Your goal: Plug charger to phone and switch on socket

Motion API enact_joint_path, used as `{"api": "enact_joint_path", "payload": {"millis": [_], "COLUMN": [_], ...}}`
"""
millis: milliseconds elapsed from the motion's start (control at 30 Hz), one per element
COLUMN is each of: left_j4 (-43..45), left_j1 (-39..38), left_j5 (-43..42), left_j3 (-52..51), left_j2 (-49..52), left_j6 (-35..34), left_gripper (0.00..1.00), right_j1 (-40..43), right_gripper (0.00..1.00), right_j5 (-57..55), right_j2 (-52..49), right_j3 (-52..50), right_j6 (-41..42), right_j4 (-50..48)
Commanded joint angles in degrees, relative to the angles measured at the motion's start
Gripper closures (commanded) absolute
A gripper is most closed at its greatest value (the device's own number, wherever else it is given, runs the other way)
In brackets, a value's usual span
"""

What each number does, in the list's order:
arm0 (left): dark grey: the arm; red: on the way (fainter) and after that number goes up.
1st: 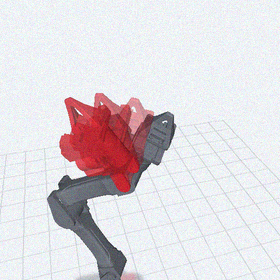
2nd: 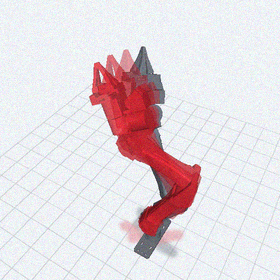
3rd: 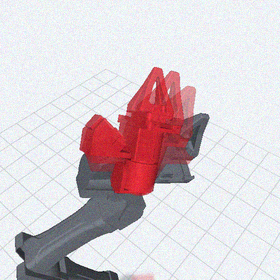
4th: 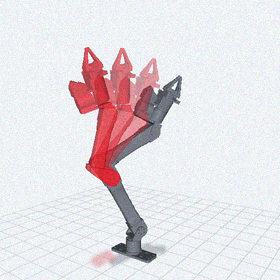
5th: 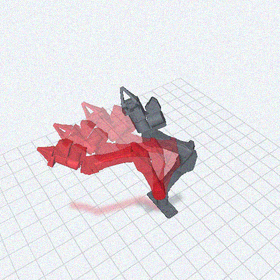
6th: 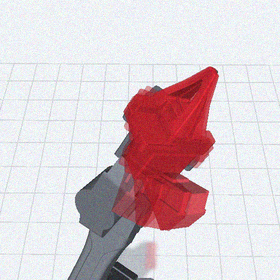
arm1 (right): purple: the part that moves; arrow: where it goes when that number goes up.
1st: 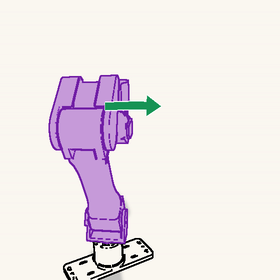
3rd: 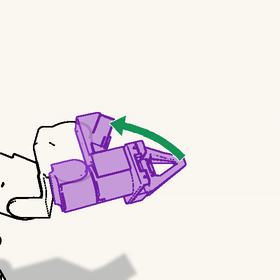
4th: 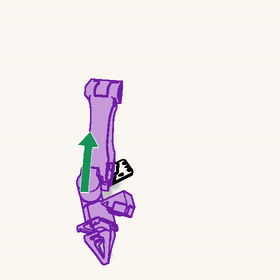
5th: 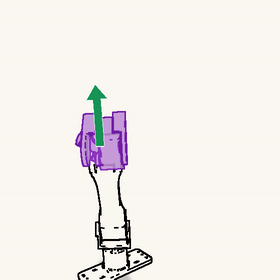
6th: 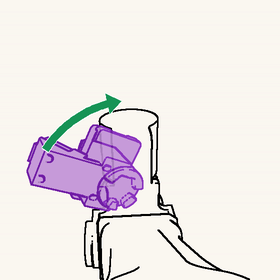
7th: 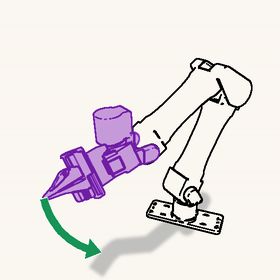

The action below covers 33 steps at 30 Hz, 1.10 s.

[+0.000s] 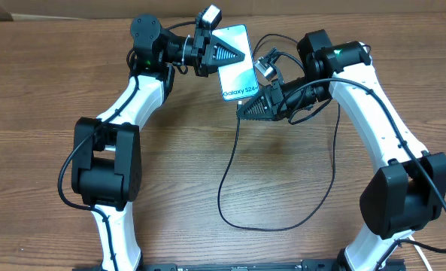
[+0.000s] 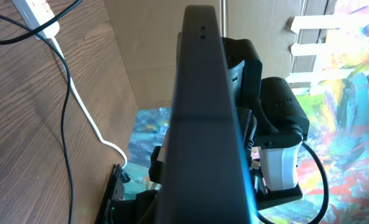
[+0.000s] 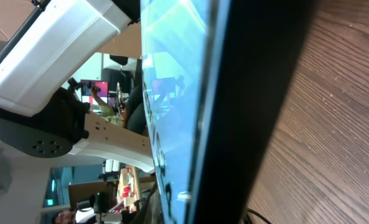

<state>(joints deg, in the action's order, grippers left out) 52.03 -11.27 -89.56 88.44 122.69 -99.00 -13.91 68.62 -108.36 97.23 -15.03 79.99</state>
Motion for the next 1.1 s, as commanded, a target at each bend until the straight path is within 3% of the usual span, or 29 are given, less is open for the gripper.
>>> {"api": "enact_joint_path", "payload": {"millis": [0,767,933,1067], "left_j4": [0.3,0.3,0.3,0.3], "left_j1": [-0.8,-0.8,-0.8,-0.8], "left_j5": [-1.1,-1.1,-1.1,-1.1], "left_j3": [1.8,1.8,1.8,1.8], "left_j2": [-0.4,-0.4,-0.4,-0.4], "left_j6": [0.2,0.2,0.2,0.2], "left_gripper": [0.96,0.96,0.96,0.96], "right_j1": [-0.2,1.7,1.7,1.7], "right_gripper": [0.96,0.96,0.97,0.96], "right_j5": [1.9,3.7,3.7,3.7], "right_j2": [1.5,1.5,1.5,1.5], "right_j3": [1.3,1.4,1.5,1.5], "right_j6": [-0.1,-0.2,-6.1,-6.3], "right_j4": [-0.9,-0.4,4.8,5.3]}}
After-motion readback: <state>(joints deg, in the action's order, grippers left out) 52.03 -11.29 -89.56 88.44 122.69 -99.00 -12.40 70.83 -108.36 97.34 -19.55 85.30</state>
